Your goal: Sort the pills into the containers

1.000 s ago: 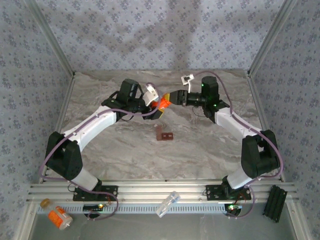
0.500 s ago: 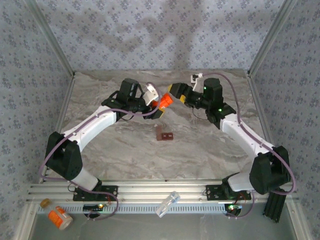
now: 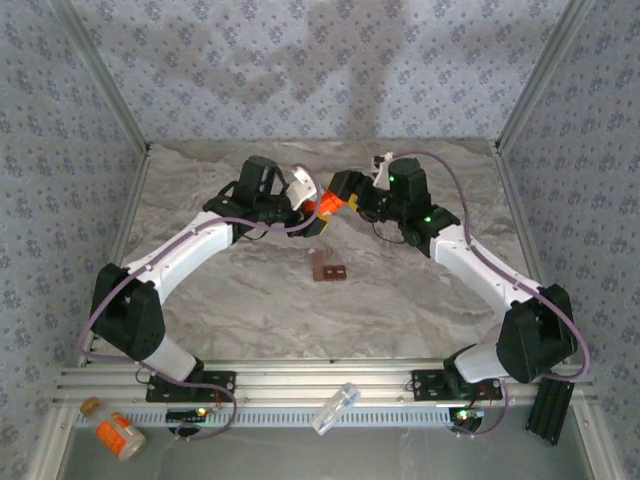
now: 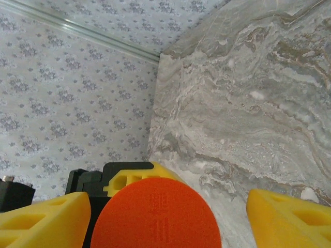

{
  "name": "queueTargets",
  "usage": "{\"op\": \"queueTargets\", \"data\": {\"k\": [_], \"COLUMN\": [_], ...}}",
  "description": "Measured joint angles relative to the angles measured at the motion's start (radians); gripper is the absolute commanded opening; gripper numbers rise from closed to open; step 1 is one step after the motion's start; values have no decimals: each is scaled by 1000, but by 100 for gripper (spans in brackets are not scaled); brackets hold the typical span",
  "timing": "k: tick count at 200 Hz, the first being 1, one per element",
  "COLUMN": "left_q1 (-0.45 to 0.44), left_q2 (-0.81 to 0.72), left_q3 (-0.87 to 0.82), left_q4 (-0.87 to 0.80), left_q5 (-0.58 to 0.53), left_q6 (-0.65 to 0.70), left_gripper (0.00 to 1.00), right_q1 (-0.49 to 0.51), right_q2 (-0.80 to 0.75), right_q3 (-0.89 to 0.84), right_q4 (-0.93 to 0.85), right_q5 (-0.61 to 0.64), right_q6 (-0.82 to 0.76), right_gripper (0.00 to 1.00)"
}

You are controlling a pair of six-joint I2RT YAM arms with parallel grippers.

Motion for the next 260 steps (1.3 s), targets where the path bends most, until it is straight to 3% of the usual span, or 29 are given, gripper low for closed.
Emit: {"op": "queueTargets", "data": {"k": [50,89,148,171,180,194,206,260], "left_q1": [0,0,0,0,0,0,0,0], "left_q2": [0,0,0,0,0,0,0,0], "left_q3": [0,2,3,3,3,3,3,3], "left_q4": [0,3,8,7,8,8,7,3], "left_q5": [0,0,7,7,8,12,16,19], "left_q6": [0,0,-11,-15,-16,-16,-16,-15], "left_gripper": [0,0,0,0,0,0,0,0], "right_q1": [9,2,-92,-106,-107,-107,-107,-122], "right_q2": [3,3,61,84,85,85,85,-26], "right_q3": [1,-13,-74,-77,-78,-79,-79,-123], "right_q4": [3,53,291,339,347,354,362,294], "right_q5": [0,-14,-327,-395,-402,-403,-401,-277], "right_q6": [-2,-18,-217,-240,-242,-245,-237,-183], "right_gripper": [57,53,54,54,58,74,82,90]}}
